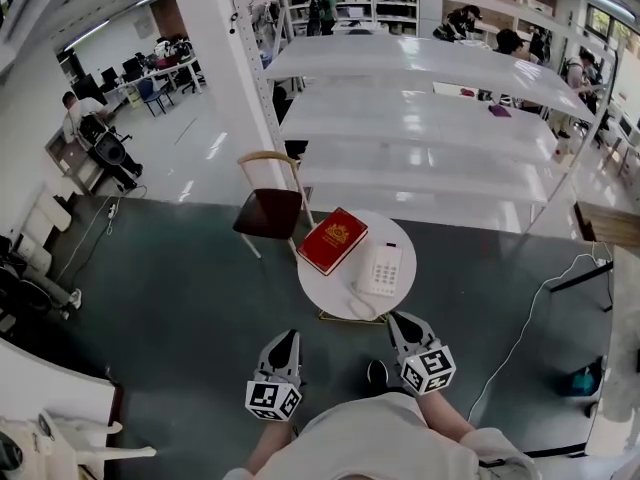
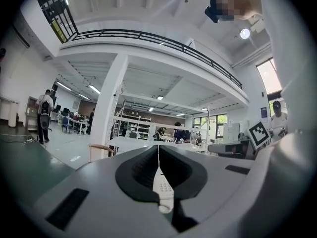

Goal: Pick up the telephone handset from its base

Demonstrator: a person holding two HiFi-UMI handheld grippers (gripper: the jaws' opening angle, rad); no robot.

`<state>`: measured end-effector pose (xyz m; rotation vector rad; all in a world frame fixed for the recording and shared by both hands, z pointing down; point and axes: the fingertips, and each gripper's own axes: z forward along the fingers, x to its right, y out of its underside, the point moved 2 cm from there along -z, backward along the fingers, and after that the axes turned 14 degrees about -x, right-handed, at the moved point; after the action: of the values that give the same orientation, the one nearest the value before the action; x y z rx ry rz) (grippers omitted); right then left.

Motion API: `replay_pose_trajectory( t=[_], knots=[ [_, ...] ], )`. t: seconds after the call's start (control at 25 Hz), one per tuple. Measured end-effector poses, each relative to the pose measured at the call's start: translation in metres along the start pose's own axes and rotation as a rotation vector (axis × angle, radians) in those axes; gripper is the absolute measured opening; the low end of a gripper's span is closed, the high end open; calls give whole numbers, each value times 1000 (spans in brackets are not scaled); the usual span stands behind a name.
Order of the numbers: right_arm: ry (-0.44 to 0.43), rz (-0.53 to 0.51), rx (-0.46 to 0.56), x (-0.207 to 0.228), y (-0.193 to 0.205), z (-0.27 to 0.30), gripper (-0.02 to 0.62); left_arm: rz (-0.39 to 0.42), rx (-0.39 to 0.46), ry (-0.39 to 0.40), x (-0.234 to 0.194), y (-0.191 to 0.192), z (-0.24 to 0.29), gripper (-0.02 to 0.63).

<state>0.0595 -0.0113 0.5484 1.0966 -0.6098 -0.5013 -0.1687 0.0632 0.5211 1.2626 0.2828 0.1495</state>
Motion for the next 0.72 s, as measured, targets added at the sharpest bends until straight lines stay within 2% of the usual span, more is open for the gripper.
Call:
replay_pose_trajectory(
  t=[0.36,0.72],
  knots=[
    [-31,-38,-10,83,-46,59,9,-14,6,-59,-11,-31,89,21],
    [-64,-71,-8,125,-73,93,9,-30,27,-87,-11,-44,139,21]
  ],
)
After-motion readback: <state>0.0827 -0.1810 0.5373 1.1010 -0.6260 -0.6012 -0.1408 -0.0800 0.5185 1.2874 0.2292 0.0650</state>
